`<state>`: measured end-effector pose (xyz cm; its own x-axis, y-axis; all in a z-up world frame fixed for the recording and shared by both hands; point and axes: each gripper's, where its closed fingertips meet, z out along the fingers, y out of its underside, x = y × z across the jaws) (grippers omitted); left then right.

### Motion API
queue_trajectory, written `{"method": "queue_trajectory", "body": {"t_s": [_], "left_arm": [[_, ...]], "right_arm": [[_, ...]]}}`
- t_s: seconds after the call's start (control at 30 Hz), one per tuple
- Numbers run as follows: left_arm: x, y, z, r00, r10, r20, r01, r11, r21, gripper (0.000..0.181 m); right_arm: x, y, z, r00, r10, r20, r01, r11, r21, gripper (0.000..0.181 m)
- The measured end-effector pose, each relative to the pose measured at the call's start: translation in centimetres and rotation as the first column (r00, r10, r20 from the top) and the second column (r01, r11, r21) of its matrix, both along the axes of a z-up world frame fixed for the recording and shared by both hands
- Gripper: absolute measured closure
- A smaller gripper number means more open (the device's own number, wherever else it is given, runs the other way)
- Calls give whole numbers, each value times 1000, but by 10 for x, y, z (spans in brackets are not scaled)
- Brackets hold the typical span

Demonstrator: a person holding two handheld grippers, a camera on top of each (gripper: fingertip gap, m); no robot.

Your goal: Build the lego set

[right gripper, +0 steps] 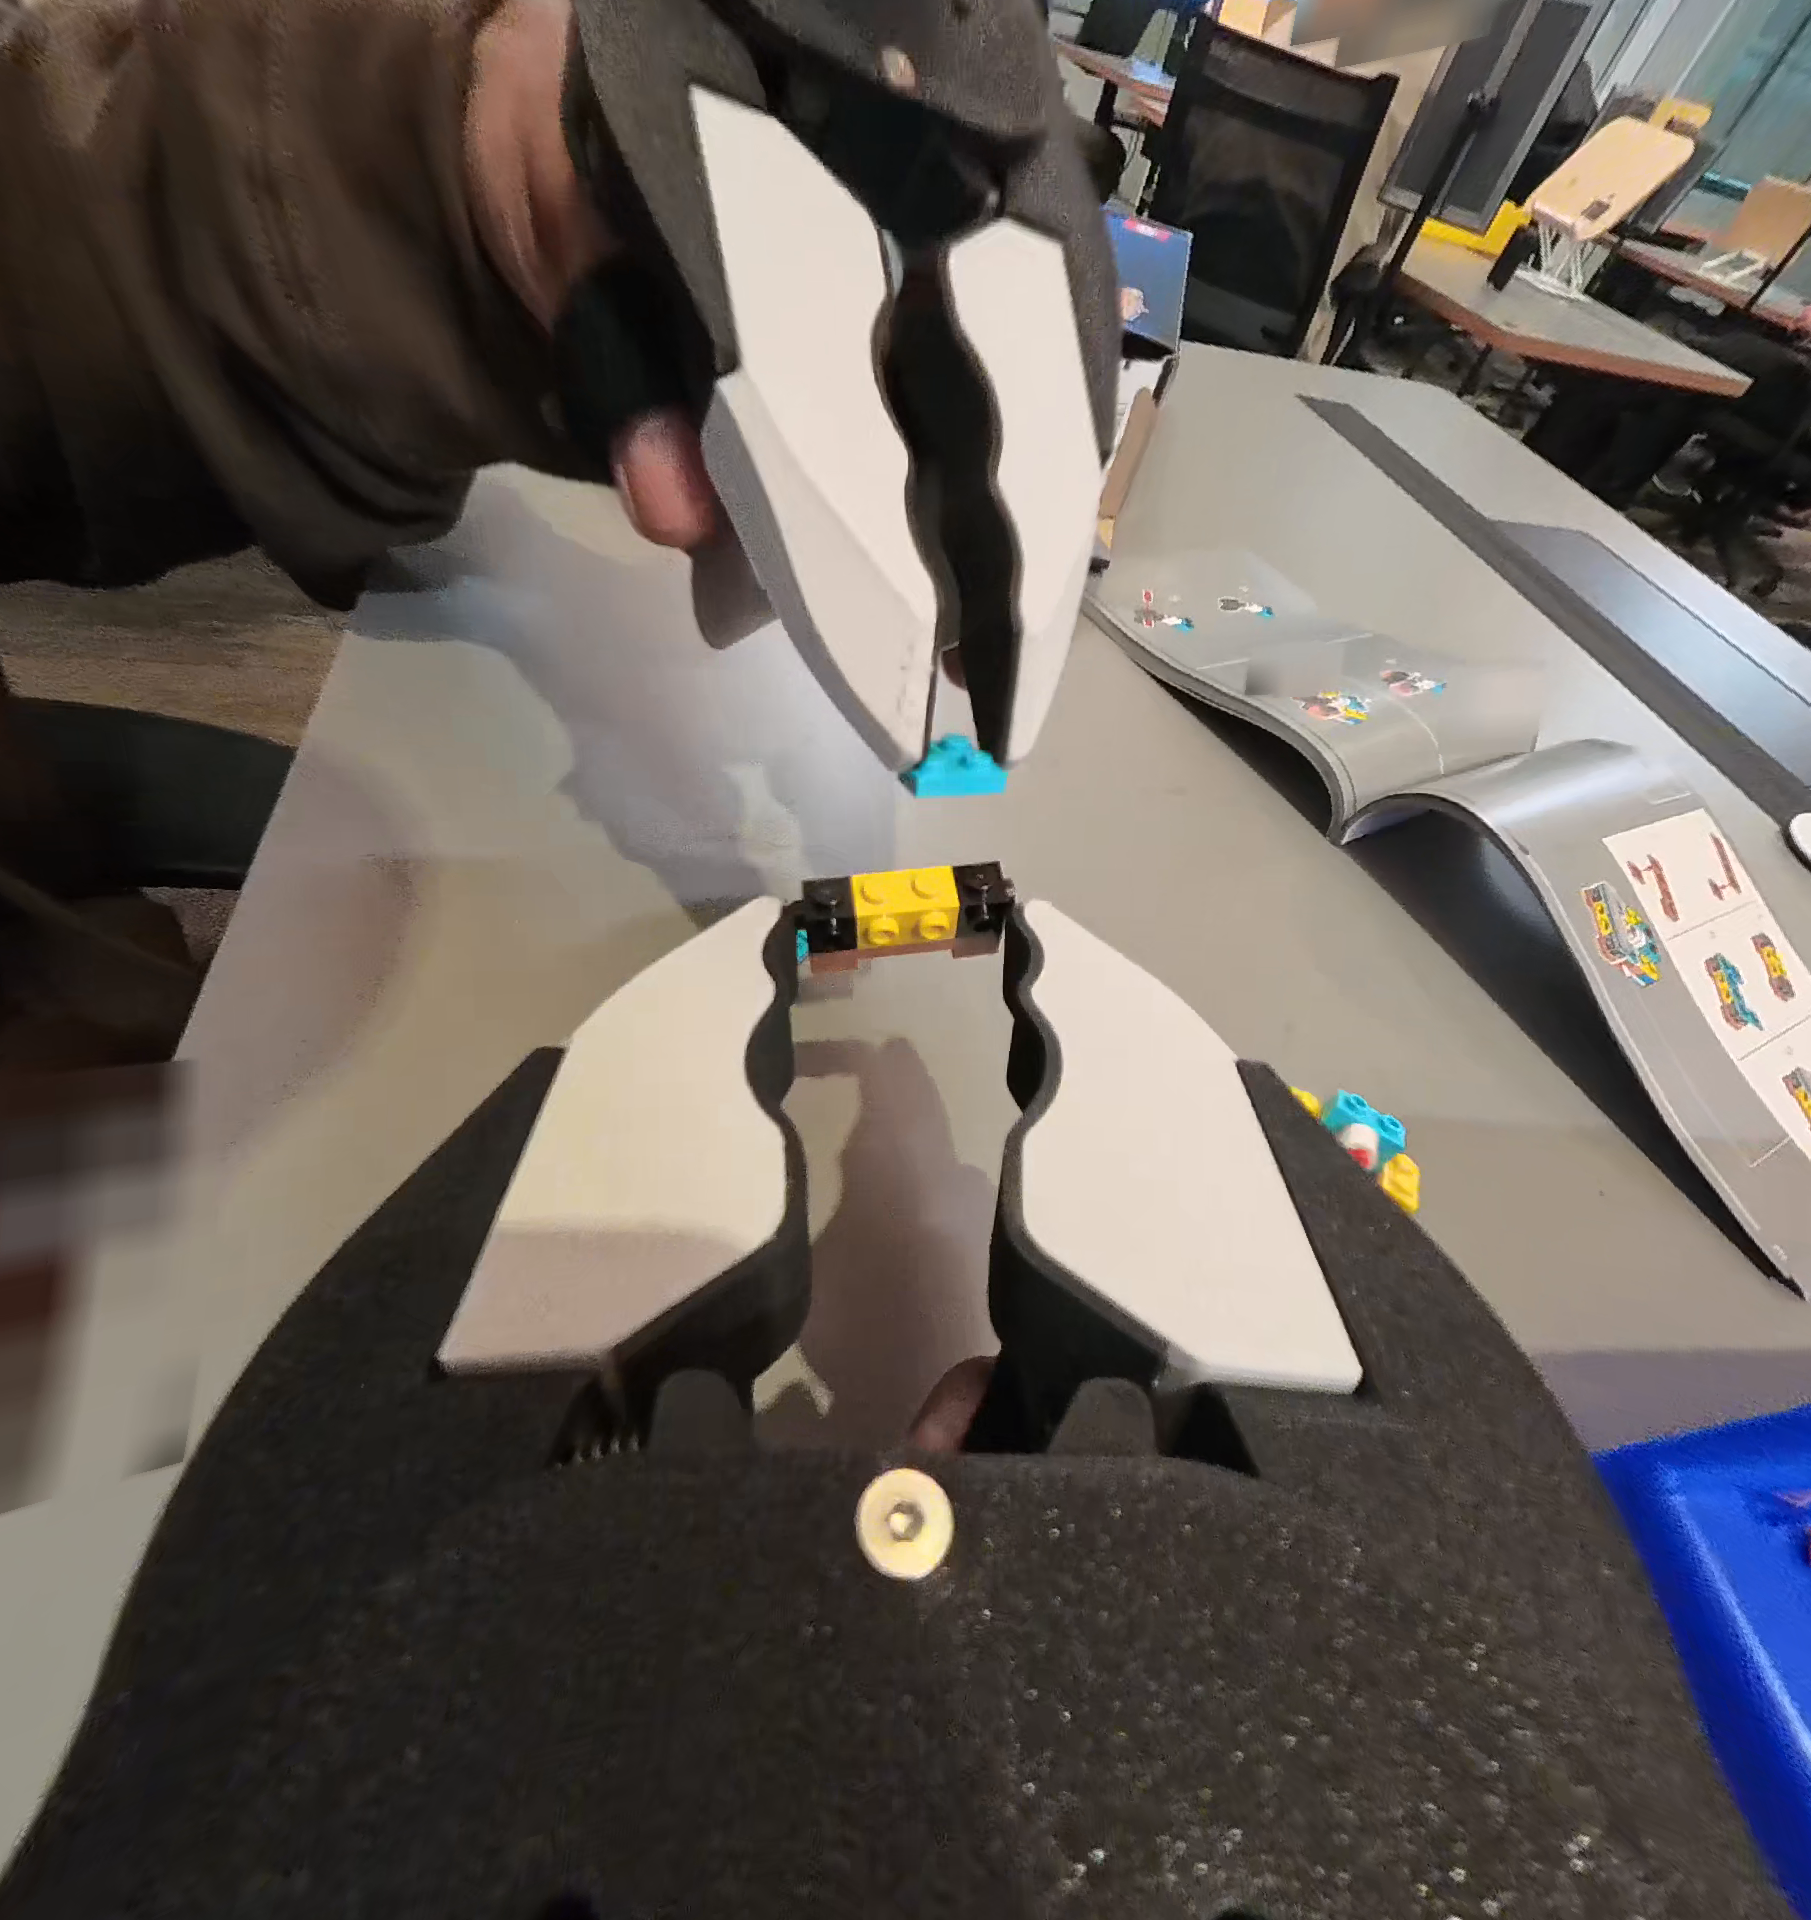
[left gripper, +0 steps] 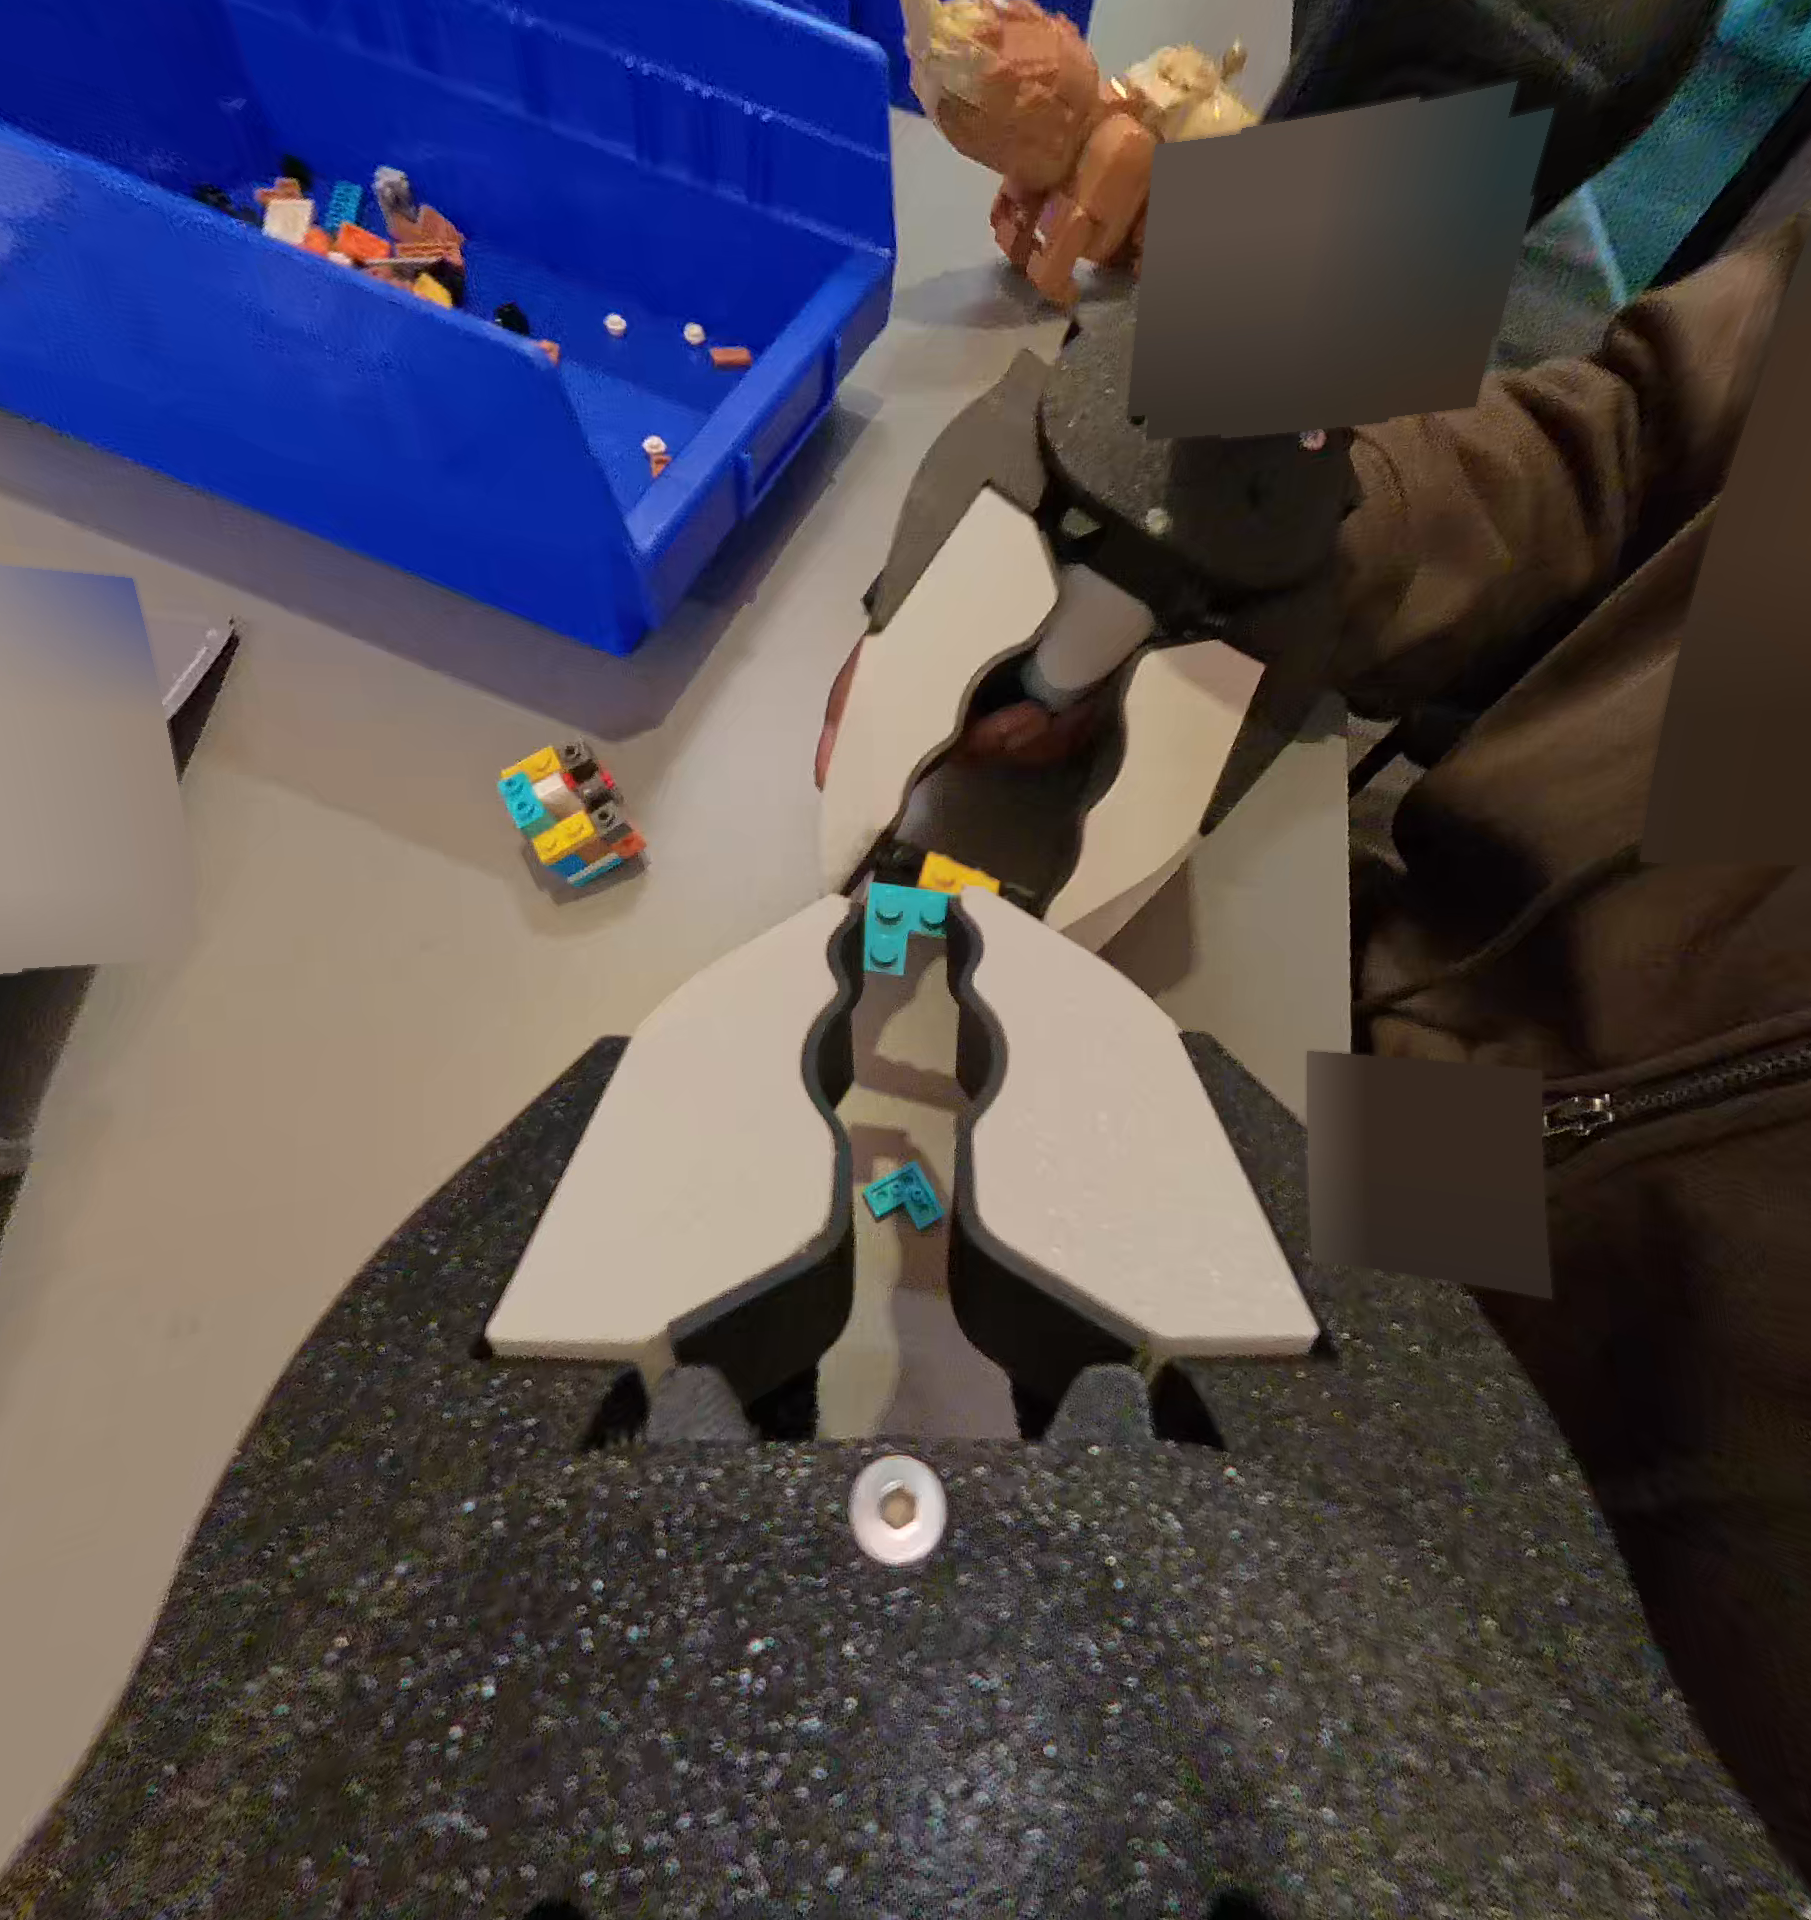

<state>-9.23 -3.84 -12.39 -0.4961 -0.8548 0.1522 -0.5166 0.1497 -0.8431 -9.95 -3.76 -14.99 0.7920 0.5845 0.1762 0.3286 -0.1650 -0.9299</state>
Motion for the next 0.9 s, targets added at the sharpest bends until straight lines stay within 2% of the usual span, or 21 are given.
{"method": "queue_trajectory", "body": {"t_s": [0.2, 0.47, 0.9], "left_arm": [[9, -8, -6, 998, -31, -54, 40, 983, 179, 166], [11, -11, -8, 994, -59, -88, 79, 965, 250, 166], [9, -14, -9, 984, -98, -149, 138, 946, 292, 163]], "right_arm": [[2, 0, -1, 1000, -16, -18, 16, 1000, -19, 143], [4, -1, -1, 1000, -22, -11, 22, 1000, -19, 144], [2, -2, 0, 1000, -7, -13, 7, 1000, -5, 144]]}}
